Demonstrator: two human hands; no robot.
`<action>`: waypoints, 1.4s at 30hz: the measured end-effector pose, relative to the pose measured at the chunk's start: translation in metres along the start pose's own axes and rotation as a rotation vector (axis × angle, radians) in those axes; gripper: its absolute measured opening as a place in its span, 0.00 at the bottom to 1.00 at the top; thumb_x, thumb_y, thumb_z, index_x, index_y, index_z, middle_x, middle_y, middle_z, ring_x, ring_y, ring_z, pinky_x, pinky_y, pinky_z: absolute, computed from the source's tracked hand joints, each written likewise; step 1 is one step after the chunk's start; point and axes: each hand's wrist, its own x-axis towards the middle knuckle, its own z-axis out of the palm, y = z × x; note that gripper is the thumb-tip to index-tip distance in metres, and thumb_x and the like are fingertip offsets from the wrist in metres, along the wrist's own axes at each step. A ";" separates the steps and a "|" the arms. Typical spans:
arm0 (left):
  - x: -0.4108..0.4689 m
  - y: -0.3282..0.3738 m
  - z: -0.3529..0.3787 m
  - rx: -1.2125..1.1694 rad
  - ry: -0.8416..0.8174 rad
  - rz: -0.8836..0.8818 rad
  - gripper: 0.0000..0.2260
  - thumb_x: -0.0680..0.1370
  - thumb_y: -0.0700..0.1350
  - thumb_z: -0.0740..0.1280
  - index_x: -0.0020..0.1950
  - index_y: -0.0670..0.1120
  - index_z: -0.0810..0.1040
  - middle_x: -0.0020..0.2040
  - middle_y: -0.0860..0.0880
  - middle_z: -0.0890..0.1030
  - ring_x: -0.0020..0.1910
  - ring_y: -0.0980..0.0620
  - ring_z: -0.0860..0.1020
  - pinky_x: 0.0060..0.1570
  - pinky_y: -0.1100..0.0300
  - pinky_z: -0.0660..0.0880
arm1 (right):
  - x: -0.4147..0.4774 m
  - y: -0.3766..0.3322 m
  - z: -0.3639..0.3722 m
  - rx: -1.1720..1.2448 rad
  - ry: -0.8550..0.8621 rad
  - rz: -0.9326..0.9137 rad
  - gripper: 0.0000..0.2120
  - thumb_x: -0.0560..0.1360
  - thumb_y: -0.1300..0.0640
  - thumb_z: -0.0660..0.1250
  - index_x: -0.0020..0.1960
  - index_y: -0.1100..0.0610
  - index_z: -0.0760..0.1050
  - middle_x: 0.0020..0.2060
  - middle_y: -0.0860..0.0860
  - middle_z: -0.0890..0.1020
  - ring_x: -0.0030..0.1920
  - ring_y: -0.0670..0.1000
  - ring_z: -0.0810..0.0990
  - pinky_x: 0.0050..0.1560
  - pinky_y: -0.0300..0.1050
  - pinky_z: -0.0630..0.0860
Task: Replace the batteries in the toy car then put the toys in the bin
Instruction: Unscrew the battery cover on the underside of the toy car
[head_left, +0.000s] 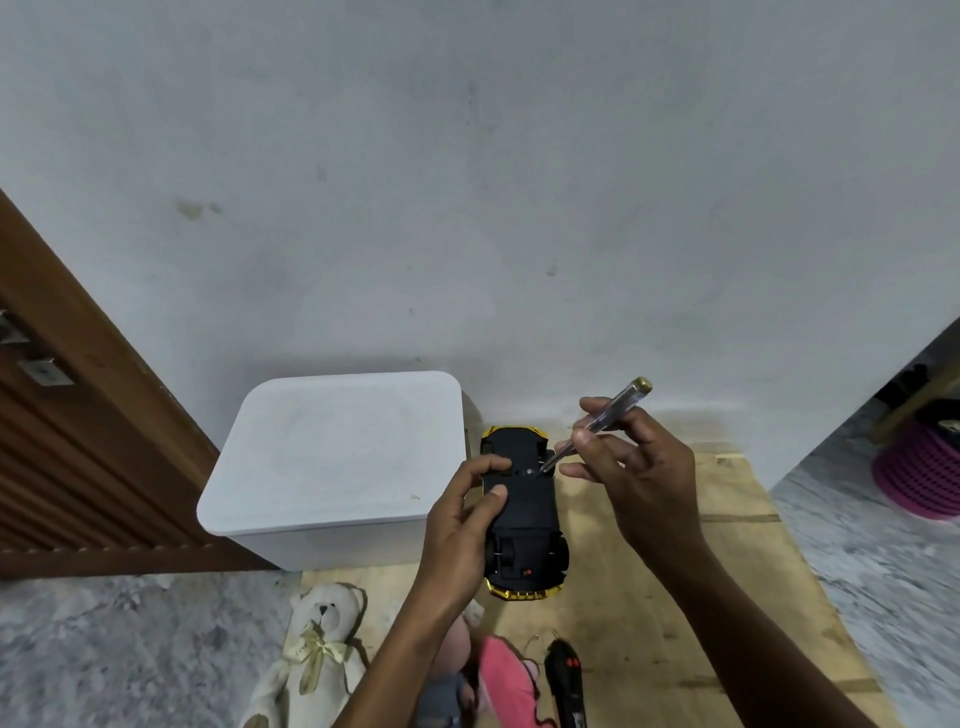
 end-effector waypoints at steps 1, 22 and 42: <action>0.000 0.000 0.000 -0.001 -0.001 -0.003 0.09 0.82 0.34 0.61 0.60 0.43 0.77 0.46 0.57 0.83 0.40 0.53 0.81 0.36 0.60 0.78 | 0.001 0.000 0.000 -0.001 0.000 -0.006 0.09 0.76 0.68 0.69 0.49 0.55 0.80 0.47 0.50 0.85 0.42 0.56 0.87 0.40 0.47 0.84; 0.003 -0.006 0.002 -0.048 -0.017 0.012 0.11 0.75 0.43 0.65 0.56 0.46 0.78 0.45 0.54 0.84 0.40 0.47 0.79 0.36 0.57 0.76 | 0.002 -0.001 0.003 -0.100 0.004 -0.086 0.09 0.75 0.69 0.70 0.49 0.55 0.81 0.46 0.46 0.85 0.43 0.55 0.87 0.42 0.46 0.84; 0.000 -0.007 0.002 0.019 0.024 0.019 0.09 0.81 0.33 0.64 0.57 0.44 0.78 0.46 0.55 0.84 0.42 0.49 0.82 0.38 0.55 0.77 | 0.003 0.007 -0.001 -0.377 -0.010 -0.264 0.11 0.73 0.64 0.74 0.51 0.50 0.80 0.48 0.42 0.84 0.42 0.51 0.85 0.35 0.55 0.84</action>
